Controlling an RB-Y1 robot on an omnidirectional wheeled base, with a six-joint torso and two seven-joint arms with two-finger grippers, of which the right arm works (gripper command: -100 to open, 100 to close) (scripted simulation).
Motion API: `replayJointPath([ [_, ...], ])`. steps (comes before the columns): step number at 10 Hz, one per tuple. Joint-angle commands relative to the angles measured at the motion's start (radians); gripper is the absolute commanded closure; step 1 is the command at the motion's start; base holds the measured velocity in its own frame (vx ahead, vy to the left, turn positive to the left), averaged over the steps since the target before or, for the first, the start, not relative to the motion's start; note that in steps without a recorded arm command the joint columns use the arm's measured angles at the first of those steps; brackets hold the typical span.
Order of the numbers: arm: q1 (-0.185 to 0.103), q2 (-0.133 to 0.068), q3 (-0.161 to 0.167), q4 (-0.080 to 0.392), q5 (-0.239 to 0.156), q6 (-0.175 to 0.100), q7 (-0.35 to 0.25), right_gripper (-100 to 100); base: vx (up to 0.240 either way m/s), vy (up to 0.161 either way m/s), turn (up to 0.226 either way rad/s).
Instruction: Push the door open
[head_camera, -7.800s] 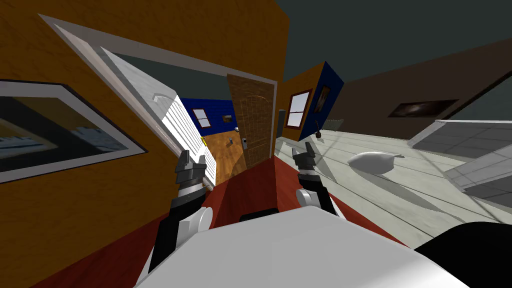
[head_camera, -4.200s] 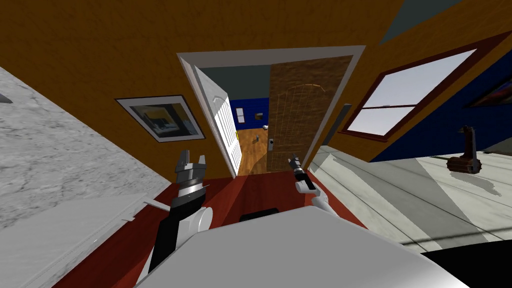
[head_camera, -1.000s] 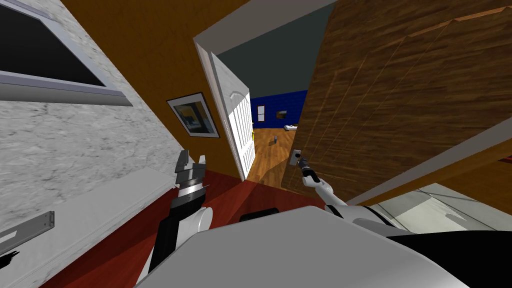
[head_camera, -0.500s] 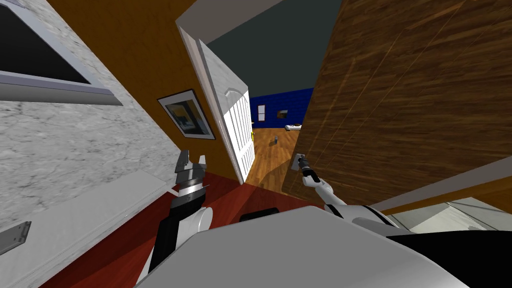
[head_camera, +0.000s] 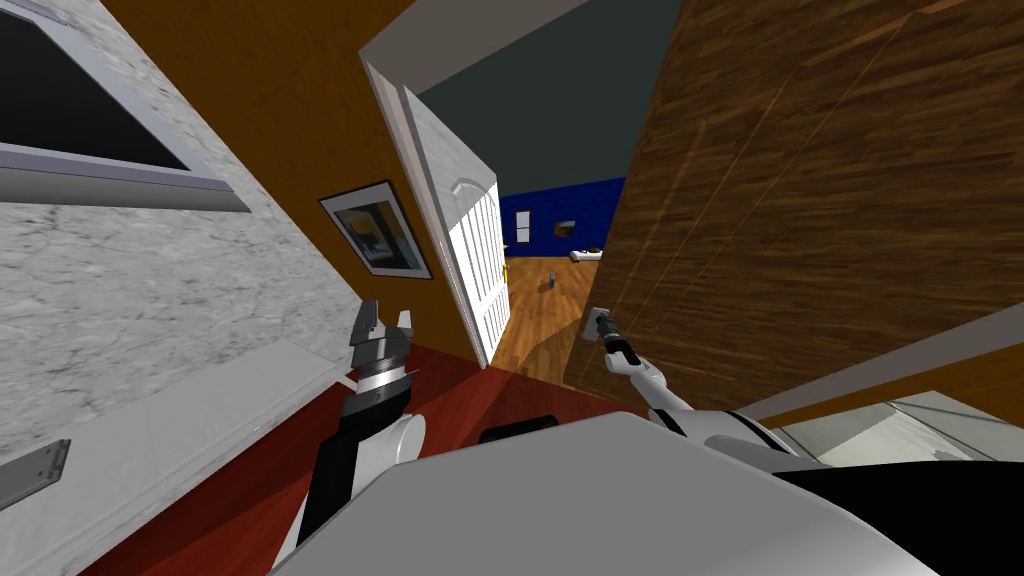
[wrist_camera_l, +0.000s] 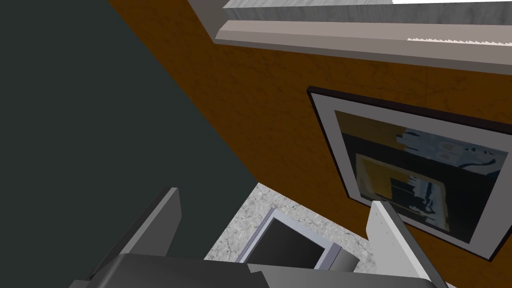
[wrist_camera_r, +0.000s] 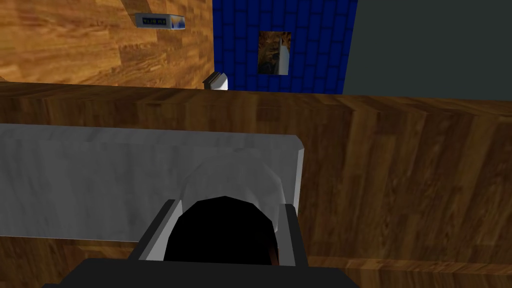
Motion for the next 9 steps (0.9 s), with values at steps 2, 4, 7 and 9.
replayJointPath([
  [2, -0.004, 0.003, -0.027, 0.005, 0.003, 0.000, 0.013, 100, 0.054, -0.003, -0.003],
  [4, -0.009, 0.006, -0.053, 0.011, 0.005, -0.001, 0.026, 100, 0.158, -0.014, -0.010],
  [7, -0.019, 0.012, -0.112, 0.022, 0.011, -0.002, 0.056, 100, 0.177, -0.031, -0.003],
  [9, -0.026, 0.017, -0.156, 0.031, 0.016, -0.002, 0.078, 100, 0.158, -0.033, -0.006],
])
